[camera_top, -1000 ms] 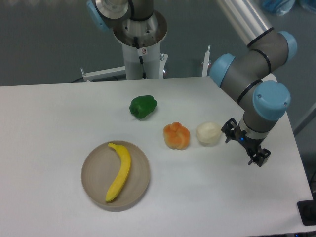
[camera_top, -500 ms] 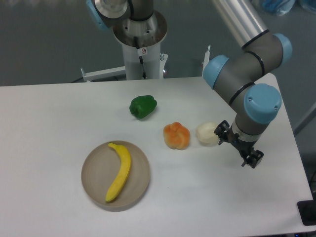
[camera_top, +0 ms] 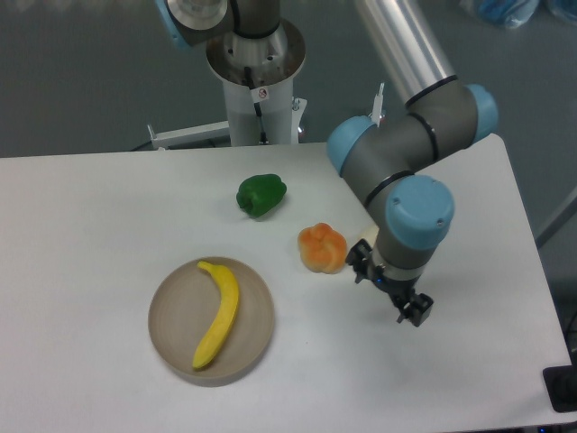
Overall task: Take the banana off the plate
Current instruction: 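Move the gripper over the orange bun toward the tan plate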
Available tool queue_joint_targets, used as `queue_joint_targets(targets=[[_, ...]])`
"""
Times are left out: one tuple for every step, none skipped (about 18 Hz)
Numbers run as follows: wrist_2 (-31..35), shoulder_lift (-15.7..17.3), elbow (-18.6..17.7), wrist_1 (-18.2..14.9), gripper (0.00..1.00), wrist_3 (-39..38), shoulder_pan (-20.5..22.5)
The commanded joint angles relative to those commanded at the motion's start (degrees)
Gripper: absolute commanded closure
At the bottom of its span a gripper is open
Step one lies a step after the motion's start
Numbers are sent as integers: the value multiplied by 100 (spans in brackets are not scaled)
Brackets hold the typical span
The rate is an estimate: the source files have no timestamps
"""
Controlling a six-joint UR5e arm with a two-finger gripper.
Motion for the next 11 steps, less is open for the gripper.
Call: queue_joint_targets(targets=[[0, -17, 35, 0, 0, -131, -96], [0, -52, 44, 0, 0, -237, -202], [9, -79, 53, 0, 0, -325, -272], [9, -88, 62, 0, 0, -430, -343], [9, -88, 62, 0, 0, -588, -439], [0, -88, 62, 0, 0, -694, -501], [0, -97, 70, -9, 0, -773, -536], [0, -97, 79, 0, 0, -809, -563], [0, -97, 71, 0, 0, -827, -589], [0, -97, 70, -9, 0, -844, -642], [17, -105, 70, -9, 0, -853, -668]])
